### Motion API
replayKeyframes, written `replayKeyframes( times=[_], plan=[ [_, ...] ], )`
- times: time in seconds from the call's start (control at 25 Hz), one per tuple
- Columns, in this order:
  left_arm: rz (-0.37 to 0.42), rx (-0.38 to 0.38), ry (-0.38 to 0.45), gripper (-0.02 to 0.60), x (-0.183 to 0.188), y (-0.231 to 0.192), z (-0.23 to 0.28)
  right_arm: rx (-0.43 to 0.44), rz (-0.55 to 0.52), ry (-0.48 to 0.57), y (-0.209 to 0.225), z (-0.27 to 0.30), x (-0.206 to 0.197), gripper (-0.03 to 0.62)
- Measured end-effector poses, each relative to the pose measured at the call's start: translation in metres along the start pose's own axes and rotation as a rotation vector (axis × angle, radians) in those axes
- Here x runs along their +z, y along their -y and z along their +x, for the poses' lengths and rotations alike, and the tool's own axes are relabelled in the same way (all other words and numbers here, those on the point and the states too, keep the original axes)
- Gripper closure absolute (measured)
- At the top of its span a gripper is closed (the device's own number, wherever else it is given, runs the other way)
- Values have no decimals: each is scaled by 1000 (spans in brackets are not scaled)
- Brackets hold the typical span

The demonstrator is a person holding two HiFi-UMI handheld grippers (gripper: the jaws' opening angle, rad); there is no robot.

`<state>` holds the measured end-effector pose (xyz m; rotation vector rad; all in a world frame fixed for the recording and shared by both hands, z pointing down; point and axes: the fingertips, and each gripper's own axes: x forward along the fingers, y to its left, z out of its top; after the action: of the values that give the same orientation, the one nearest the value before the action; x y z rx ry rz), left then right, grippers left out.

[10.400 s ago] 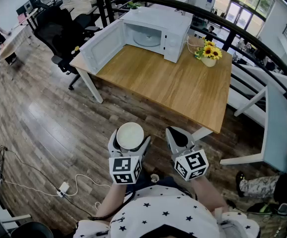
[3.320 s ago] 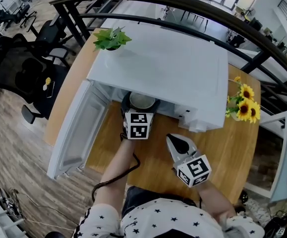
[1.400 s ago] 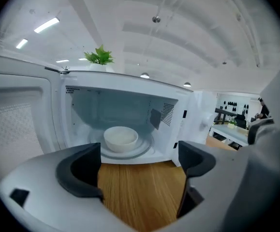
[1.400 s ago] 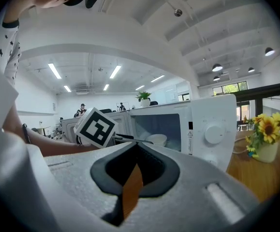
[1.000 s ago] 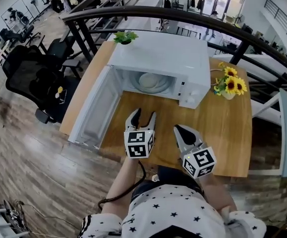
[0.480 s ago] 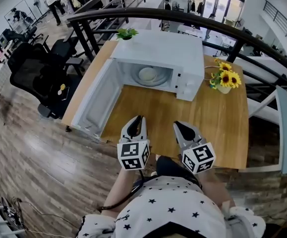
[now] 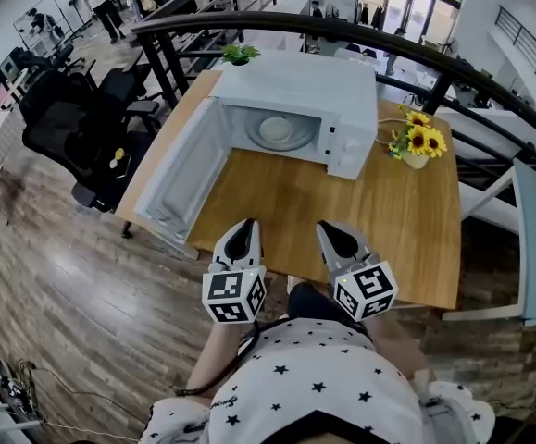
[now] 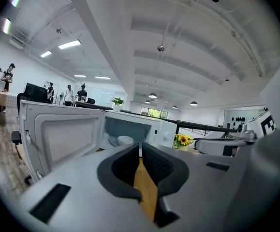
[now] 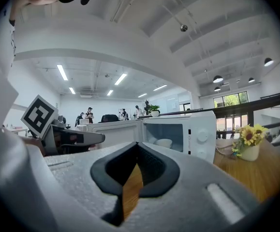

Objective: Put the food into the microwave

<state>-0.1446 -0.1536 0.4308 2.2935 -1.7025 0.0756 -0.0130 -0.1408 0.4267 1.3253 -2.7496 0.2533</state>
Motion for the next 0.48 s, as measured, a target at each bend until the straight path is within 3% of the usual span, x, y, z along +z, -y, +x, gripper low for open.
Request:
replayKeyframes(
  times=[0.48],
  plan=[
    [-21, -3, -6, 560, -5, -2, -6, 1, -21, -7, -4, 1, 0, 589]
  ],
)
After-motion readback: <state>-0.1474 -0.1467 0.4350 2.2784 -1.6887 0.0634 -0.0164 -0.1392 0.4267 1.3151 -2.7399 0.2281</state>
